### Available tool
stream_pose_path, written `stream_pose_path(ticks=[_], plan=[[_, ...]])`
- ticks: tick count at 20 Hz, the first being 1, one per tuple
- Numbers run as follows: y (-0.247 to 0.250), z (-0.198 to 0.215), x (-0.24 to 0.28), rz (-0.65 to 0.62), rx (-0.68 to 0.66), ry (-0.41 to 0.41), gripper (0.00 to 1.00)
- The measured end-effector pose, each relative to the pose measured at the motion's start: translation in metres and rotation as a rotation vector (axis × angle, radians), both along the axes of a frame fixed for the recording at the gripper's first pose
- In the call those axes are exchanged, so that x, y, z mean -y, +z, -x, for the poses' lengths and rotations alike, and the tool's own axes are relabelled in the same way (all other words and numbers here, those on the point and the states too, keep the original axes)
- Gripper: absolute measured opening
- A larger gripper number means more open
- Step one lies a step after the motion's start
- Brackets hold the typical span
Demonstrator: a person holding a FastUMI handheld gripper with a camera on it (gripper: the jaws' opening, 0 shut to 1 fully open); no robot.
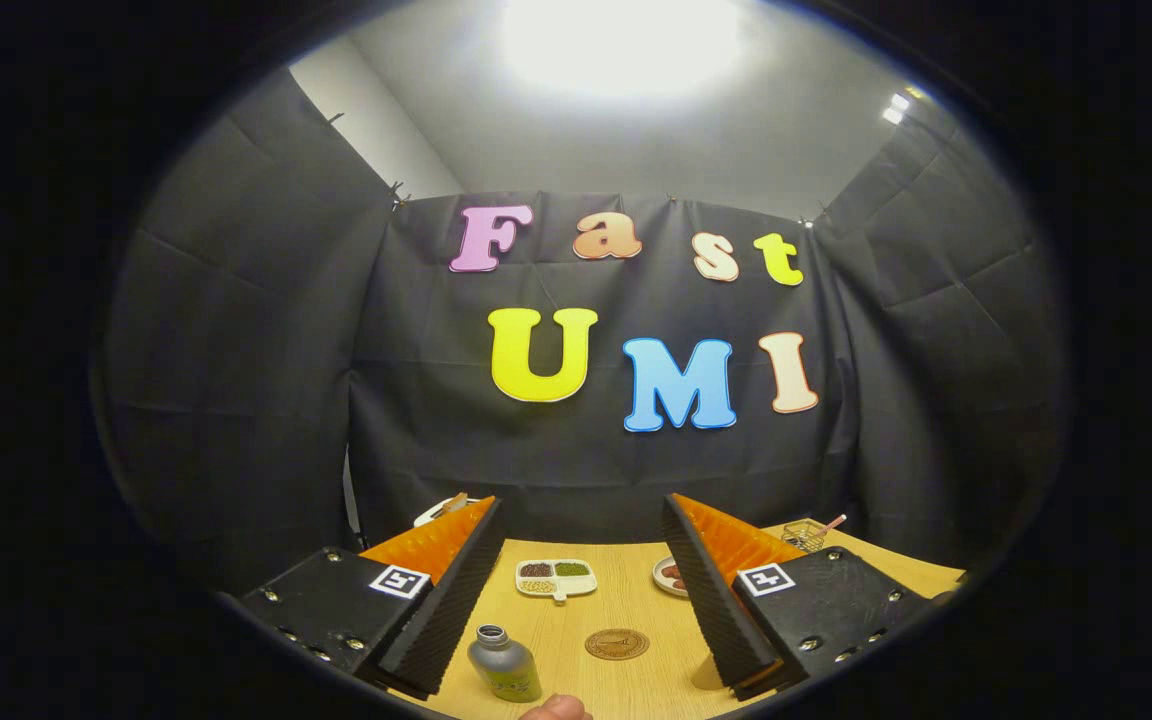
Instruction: Take the bottle from table, then pour the juice into the cup, finally place the bottle on the coaster
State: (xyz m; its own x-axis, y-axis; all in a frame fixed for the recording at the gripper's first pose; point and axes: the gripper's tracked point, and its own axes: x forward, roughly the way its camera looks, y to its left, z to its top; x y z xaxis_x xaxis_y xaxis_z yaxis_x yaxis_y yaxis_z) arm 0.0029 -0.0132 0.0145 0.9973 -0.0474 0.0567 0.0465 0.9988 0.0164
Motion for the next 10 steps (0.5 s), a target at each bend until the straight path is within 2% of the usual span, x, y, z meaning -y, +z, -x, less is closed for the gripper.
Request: stream_pose_path(ticks=[10], plan=[[-0.013, -0.006, -0.005, 0.004, -0.005, -0.006, 0.96]])
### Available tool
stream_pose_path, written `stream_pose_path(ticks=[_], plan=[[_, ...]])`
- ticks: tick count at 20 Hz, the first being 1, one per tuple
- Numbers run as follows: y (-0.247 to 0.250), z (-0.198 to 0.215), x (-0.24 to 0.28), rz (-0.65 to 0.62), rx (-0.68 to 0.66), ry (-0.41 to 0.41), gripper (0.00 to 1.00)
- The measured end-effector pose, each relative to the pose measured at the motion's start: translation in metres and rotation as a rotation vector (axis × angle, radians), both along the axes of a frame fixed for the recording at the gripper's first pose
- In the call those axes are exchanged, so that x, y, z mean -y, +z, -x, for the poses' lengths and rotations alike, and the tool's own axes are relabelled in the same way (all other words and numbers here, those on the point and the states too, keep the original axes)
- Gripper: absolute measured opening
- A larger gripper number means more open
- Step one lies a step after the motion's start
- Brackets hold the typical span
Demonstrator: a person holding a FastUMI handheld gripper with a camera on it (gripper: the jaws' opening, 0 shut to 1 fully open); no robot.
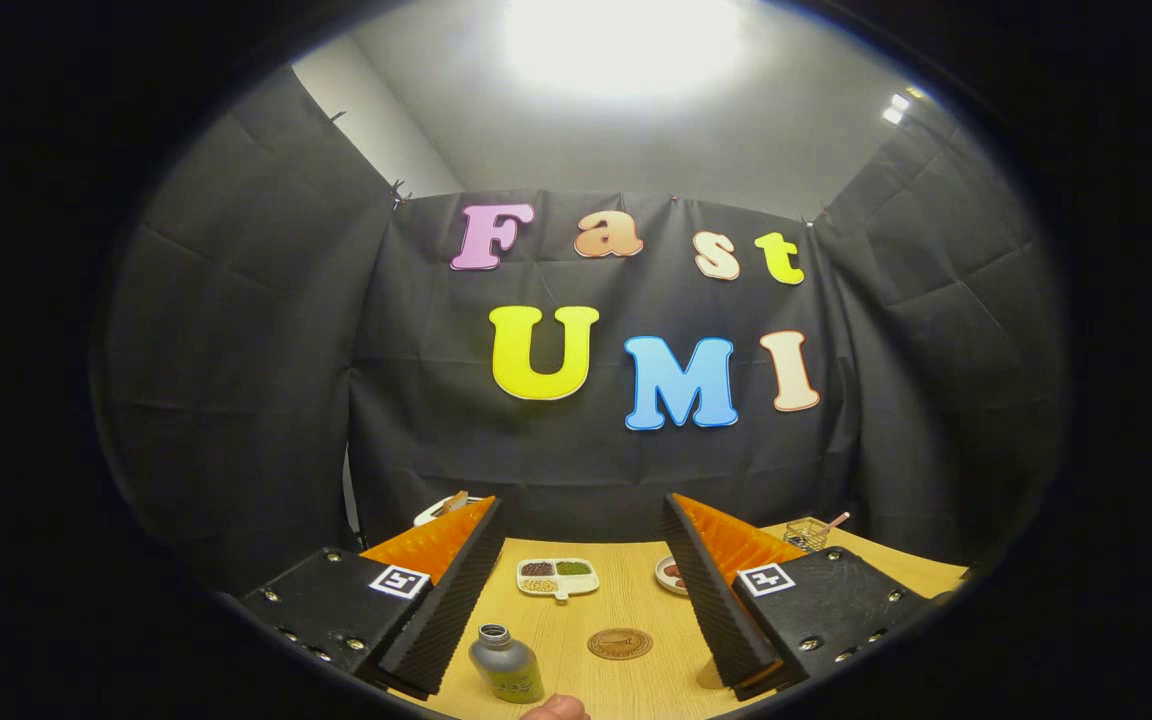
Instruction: Take the bottle from table, then pour the juice into the cup, finally place the bottle on the coaster
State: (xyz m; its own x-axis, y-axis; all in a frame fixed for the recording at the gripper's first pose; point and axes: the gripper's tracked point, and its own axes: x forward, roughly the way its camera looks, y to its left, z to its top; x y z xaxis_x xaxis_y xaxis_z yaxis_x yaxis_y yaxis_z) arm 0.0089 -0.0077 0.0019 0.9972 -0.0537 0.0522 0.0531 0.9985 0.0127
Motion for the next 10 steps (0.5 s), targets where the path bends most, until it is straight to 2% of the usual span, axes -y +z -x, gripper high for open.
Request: stream_pose_path(ticks=[4, 10], plan=[[-0.014, -0.005, -0.009, -0.044, -0.008, 0.012, 0.97], [-0.042, -0.015, -0.027, -0.026, -0.051, 0.021, 0.96]])
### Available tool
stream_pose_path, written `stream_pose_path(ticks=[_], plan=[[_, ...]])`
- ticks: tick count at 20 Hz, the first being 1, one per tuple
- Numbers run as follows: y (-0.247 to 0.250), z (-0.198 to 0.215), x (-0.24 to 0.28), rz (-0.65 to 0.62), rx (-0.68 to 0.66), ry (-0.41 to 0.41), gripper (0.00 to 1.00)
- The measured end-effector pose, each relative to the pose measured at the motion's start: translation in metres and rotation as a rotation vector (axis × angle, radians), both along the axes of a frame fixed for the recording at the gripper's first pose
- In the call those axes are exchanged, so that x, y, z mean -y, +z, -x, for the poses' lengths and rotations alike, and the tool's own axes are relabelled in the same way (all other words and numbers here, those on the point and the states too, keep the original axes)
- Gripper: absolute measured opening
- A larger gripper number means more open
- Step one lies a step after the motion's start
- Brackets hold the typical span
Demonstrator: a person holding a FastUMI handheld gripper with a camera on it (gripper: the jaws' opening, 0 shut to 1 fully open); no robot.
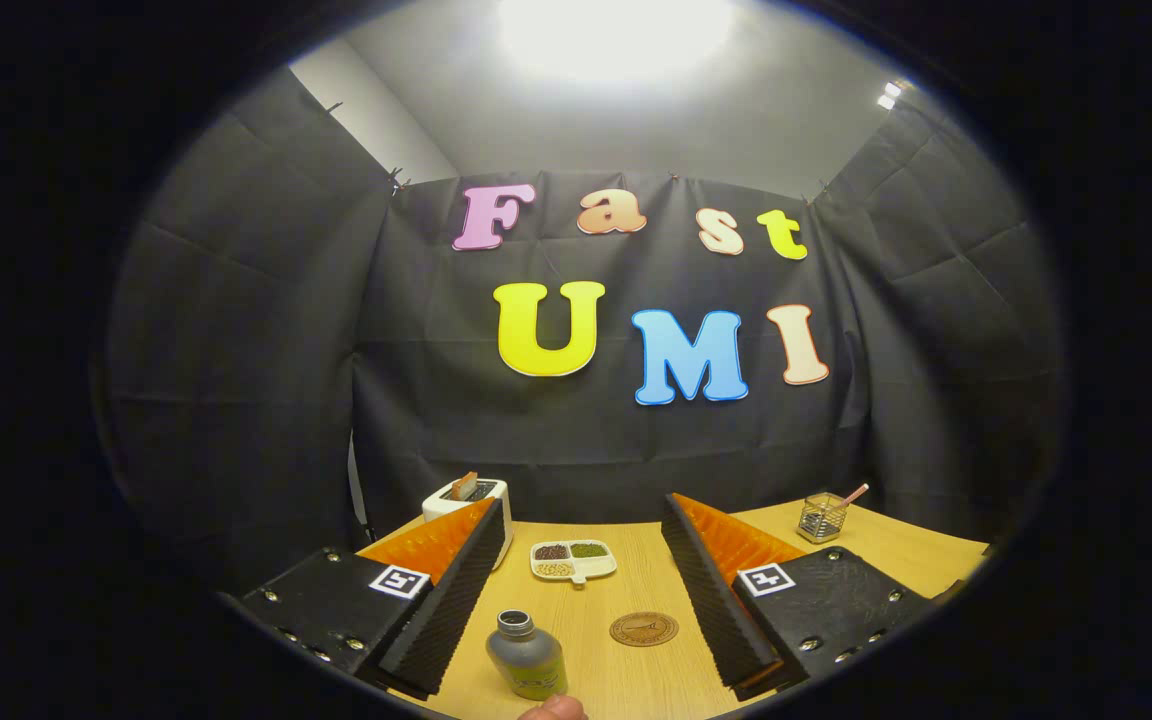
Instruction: Take the bottle from table, then pour the juice into the cup, finally place the bottle on the coaster
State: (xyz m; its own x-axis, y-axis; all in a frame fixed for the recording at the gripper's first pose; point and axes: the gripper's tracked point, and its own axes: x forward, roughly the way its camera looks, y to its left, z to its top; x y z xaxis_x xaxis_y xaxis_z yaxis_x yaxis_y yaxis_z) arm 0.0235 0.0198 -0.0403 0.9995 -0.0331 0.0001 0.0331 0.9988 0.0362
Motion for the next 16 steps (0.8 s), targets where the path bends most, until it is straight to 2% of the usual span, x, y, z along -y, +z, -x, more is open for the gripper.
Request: stream_pose_path(ticks=[6, 16], plan=[[-0.032, -0.008, -0.03, 0.002, -0.052, 0.032, 0.97], [-0.096, -0.013, -0.054, 0.005, -0.184, 0.013, 0.97]])
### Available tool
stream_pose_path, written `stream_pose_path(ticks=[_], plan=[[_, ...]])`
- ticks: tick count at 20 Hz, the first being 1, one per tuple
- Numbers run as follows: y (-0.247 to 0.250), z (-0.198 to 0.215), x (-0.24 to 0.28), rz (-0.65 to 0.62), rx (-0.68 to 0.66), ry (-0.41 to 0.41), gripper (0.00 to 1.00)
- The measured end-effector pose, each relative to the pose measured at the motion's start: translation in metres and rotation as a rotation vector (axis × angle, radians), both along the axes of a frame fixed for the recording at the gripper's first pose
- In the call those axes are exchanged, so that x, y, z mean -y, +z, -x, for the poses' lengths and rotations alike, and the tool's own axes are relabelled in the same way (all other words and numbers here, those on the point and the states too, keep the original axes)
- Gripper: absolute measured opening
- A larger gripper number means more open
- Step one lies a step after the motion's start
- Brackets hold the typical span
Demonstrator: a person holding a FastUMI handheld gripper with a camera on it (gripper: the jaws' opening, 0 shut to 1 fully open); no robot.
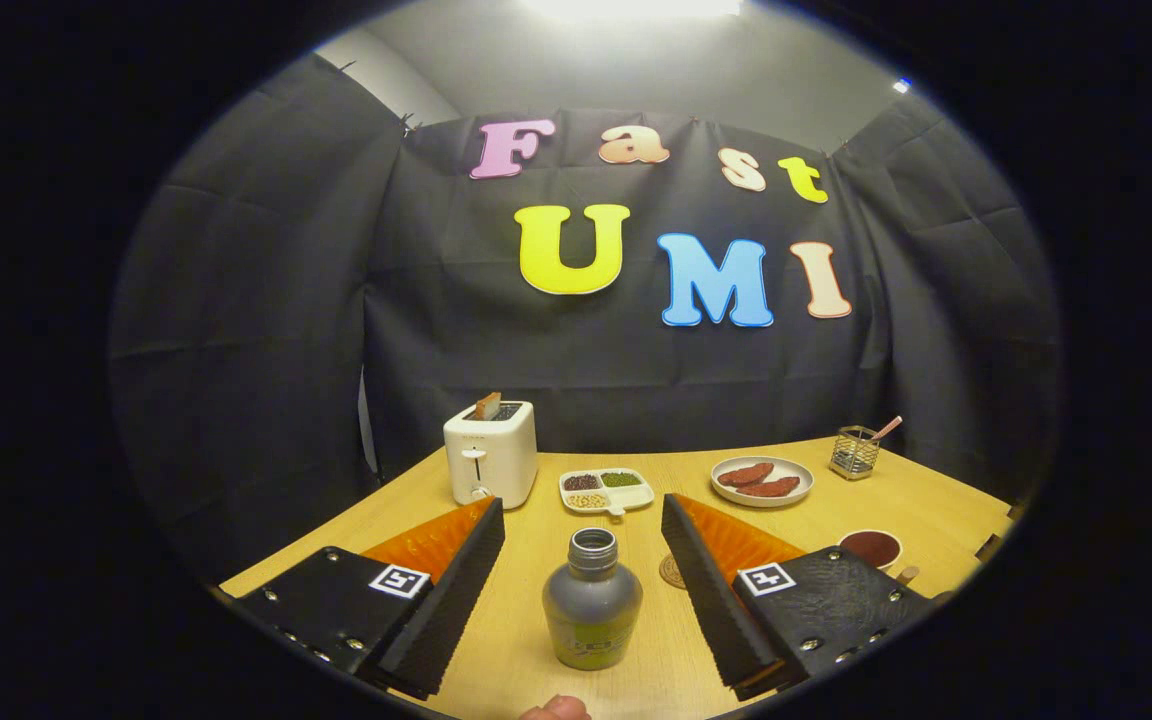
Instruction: Take the bottle from table, then pour the juice into the cup, finally place the bottle on the coaster
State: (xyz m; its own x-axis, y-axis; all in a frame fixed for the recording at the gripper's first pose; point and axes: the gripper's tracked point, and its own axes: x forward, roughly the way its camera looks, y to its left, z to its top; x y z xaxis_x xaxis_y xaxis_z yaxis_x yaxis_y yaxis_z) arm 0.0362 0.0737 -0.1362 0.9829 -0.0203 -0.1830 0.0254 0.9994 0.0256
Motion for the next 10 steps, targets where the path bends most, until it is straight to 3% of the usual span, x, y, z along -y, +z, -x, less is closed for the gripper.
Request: stream_pose_path(ticks=[10], plan=[[-0.063, -0.013, 0.004, -0.021, -0.117, -0.019, 0.97]])
